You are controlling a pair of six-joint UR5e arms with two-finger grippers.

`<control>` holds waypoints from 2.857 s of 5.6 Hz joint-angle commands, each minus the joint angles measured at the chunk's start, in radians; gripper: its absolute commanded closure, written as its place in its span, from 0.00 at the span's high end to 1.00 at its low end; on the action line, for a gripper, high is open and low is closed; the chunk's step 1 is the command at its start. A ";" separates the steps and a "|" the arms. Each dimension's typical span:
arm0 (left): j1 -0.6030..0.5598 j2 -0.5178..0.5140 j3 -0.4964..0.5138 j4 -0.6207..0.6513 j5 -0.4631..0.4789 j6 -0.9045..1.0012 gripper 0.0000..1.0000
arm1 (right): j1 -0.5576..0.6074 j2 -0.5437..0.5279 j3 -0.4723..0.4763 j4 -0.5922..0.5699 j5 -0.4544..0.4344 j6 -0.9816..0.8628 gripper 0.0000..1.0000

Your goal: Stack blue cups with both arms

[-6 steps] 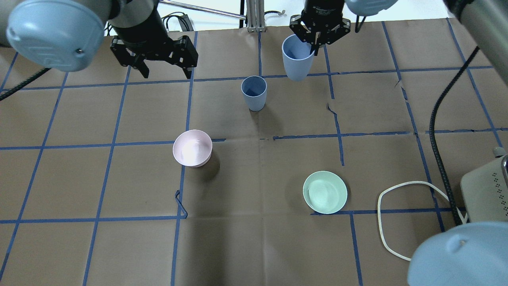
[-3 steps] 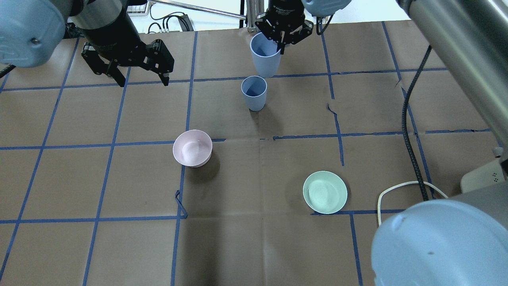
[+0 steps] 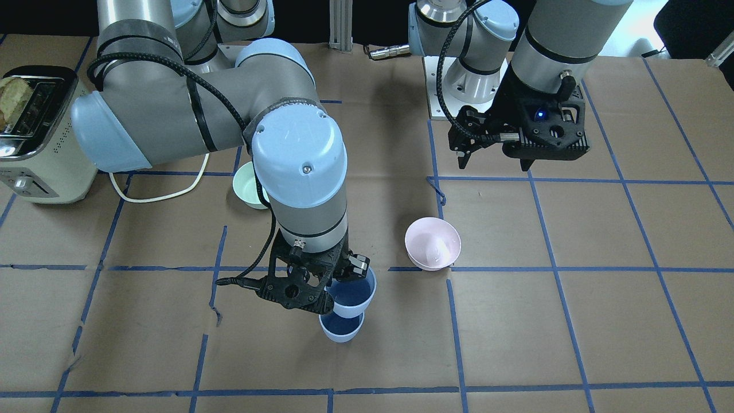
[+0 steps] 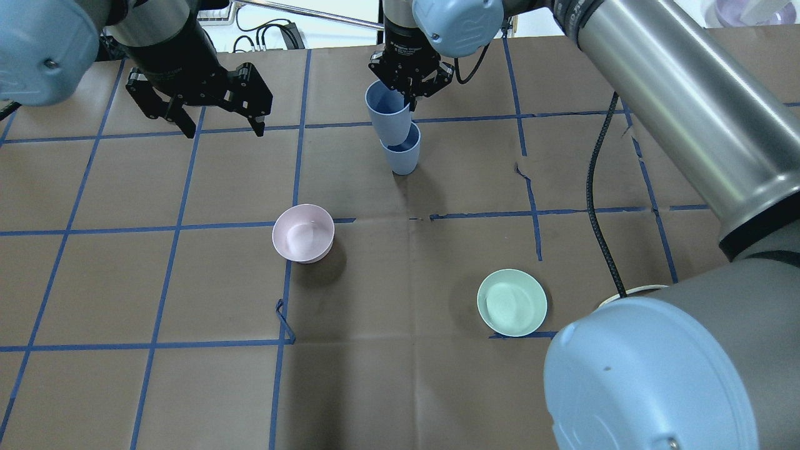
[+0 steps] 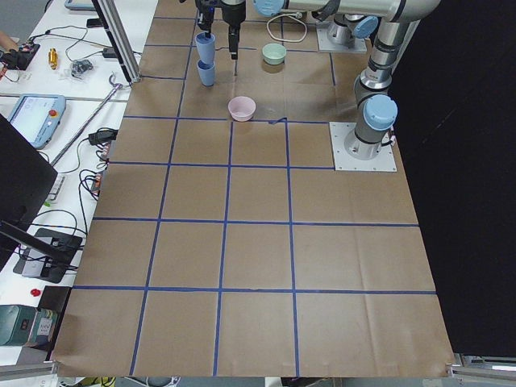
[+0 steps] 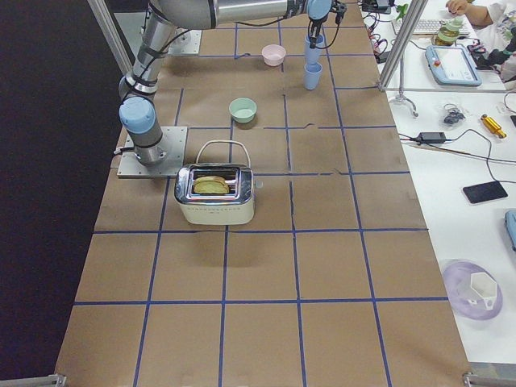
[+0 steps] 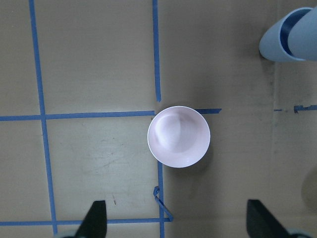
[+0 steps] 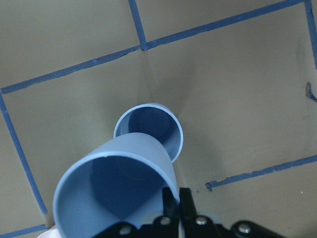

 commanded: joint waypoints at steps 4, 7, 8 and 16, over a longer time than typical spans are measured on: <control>0.000 0.000 0.000 0.000 0.000 0.000 0.99 | -0.002 0.038 0.065 -0.106 -0.004 -0.001 0.10; 0.000 0.000 0.000 0.000 0.000 0.000 0.99 | -0.022 0.041 0.049 -0.151 -0.027 -0.014 1.00; 0.000 0.000 0.000 0.000 0.000 -0.003 0.99 | -0.045 -0.001 0.039 -0.128 -0.027 -0.015 1.00; 0.000 0.000 0.000 0.000 0.000 -0.002 0.99 | -0.307 -0.534 0.478 0.102 -0.022 -0.413 1.00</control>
